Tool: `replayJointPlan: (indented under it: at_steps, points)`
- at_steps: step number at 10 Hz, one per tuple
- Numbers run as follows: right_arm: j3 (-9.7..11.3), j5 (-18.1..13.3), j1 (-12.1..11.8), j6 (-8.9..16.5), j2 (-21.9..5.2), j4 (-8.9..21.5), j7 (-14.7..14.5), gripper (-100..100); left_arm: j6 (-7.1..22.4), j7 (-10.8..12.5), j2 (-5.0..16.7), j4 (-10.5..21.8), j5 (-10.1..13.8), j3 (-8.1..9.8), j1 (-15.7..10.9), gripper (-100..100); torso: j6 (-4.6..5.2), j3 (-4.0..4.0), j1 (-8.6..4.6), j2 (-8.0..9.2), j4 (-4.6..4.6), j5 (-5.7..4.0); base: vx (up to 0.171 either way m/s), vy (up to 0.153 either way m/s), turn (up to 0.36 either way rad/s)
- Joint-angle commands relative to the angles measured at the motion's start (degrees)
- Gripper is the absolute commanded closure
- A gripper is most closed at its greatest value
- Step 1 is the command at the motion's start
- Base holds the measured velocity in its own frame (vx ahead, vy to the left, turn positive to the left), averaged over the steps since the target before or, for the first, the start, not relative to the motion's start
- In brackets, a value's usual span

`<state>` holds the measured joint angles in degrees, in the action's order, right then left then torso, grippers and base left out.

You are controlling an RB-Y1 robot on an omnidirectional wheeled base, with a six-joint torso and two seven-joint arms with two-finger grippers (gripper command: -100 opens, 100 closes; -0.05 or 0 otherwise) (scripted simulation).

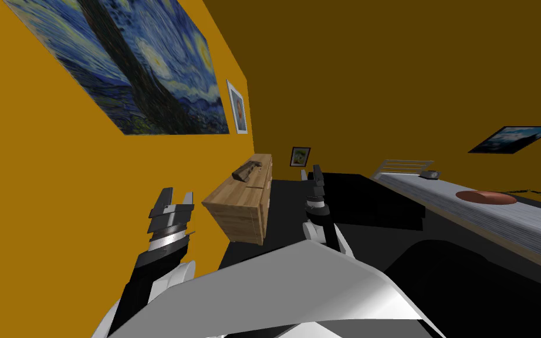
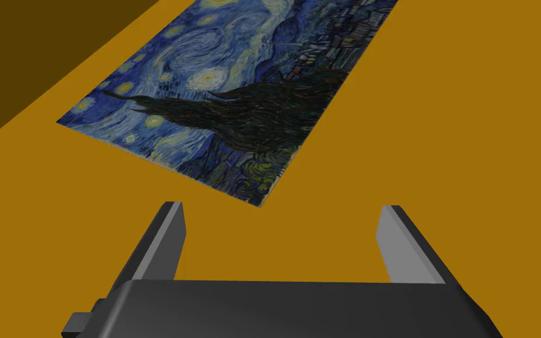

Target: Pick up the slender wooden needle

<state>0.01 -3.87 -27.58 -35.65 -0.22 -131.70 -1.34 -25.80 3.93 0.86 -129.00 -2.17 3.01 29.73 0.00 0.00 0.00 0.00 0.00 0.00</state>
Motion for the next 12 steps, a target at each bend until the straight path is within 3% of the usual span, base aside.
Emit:
replayJointPlan:
  at_steps: [1,5,6,7,8,10,11,12]
  points:
    - [0.0,0.0,0.0,0.0,0.0,0.0,0.0,0,0.7,0.5,1.7,0.1,0.2,-0.45,1.3,-100,0.0,0.0,0.0,0.0,0.0,0.0,-0.005,-0.039,0.02]
    - [0.0,0.0,0.0,0.0,0.0,0.0,0.0,0,4.0,3.3,6.9,1.4,1.6,-2.66,8.5,-100,-0.01,0.01,-0.59,0.01,0.0,-0.13,0.006,-0.145,0.019]
    - [0.0,0.0,0.0,0.0,0.0,0.0,0.0,0,4.0,3.3,6.9,1.4,1.6,-2.66,8.5,-100,0.0,-0.02,-0.68,-0.04,-0.01,-0.15,0.026,-0.125,0.012]
    - [0.0,0.0,0.0,0.0,0.0,0.0,0.0,0,5.0,4.3,8.4,2.0,2.2,-3.35,11.0,-100,0.01,-0.04,-0.51,-0.08,-0.01,-0.13,0.032,-0.108,-0.015]
    - [0.0,0.0,0.0,0.0,0.0,0.0,0.0,0,5.0,4.3,8.4,2.0,2.2,-3.35,11.0,-100,0.01,-0.06,-0.44,-0.11,-0.02,-0.1,0.022,-0.089,-0.002]
    - [0.0,0.0,0.0,0.0,0.0,0.0,0.0,0,7.0,6.5,11.4,3.1,3.4,-4.83,15.2,-100,0.0,-0.03,-0.46,-0.05,-0.01,-0.1,0.014,-0.163,-0.027]
    - [0.0,0.0,0.0,0.0,0.0,0.0,0.0,0,7.0,6.5,11.4,3.1,3.4,-4.83,16.7,-100,0.01,-0.02,-0.72,-0.04,-0.01,-0.16,0.051,-0.155,0.0]
    - [0.0,0.0,0.0,0.0,0.0,0.0,0.0,0,8.0,7.7,13.0,3.8,4.1,-5.59,18.2,-100,0.0,-0.08,-0.6,-0.14,-0.03,-0.15,0.082,-0.151,-0.04]
